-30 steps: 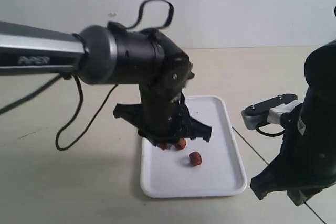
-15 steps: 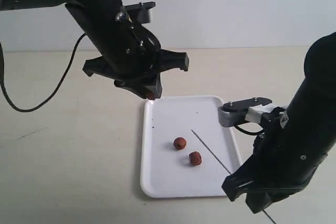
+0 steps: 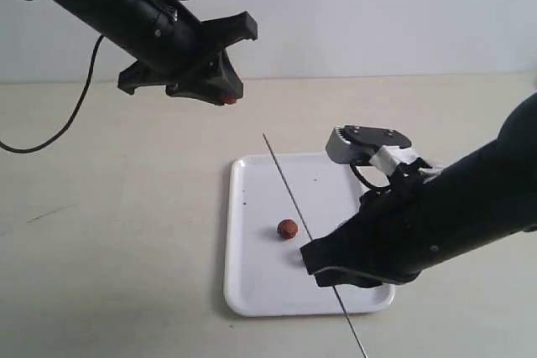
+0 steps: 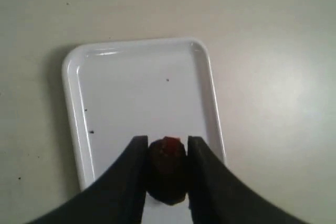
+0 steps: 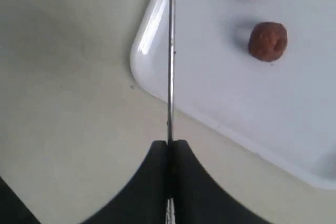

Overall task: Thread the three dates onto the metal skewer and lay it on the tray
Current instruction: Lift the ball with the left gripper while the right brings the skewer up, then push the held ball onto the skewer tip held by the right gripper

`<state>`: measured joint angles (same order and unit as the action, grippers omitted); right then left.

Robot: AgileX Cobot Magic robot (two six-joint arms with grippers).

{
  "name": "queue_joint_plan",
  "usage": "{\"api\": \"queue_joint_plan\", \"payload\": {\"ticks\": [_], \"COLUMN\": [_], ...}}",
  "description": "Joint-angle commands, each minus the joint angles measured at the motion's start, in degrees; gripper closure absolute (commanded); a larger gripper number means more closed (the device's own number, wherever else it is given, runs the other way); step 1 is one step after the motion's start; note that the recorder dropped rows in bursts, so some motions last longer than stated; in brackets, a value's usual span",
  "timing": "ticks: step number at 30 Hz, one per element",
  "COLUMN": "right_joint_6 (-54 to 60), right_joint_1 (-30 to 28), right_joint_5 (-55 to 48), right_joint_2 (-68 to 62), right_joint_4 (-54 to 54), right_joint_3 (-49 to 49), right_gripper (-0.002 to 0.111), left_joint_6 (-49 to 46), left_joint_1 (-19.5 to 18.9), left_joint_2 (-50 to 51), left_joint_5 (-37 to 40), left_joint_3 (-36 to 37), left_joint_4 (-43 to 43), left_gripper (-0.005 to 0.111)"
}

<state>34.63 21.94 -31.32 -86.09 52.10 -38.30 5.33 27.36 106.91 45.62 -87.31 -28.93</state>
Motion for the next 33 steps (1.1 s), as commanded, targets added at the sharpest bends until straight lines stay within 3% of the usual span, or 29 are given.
{"api": "queue_joint_plan", "payload": {"ticks": [1,5,8,17,33], "right_joint_6": [18.57,31.43,33.45,33.45,37.17], "right_joint_1": [0.02,0.02,0.02,0.02,0.02], "right_joint_5": [2.32,-0.51,-0.73,1.23,3.3], "right_joint_2": [-0.02,-0.02,-0.02,-0.02,-0.02], "right_joint_4": [17.33,30.27,33.29,33.3,39.28], "right_joint_3": [2.68,3.65,3.73,5.33,5.33], "right_gripper": [0.108,0.108,0.108,0.108,0.108], "left_joint_6": [-5.33,-13.67,-18.33,-18.67,-20.13], "left_joint_1": [-0.92,-1.06,-1.44,-4.89,-4.27], "left_joint_2": [0.45,2.66,4.51,4.87,4.87], "left_joint_5": [-1.97,-1.97,-1.87,-2.04,-3.52], "left_joint_3": [0.01,0.01,0.01,0.01,0.01], "left_joint_4": [-6.25,-15.2,-21.23,-22.88,-26.13], "left_gripper": [0.08,0.08,0.08,0.08,0.08]}}
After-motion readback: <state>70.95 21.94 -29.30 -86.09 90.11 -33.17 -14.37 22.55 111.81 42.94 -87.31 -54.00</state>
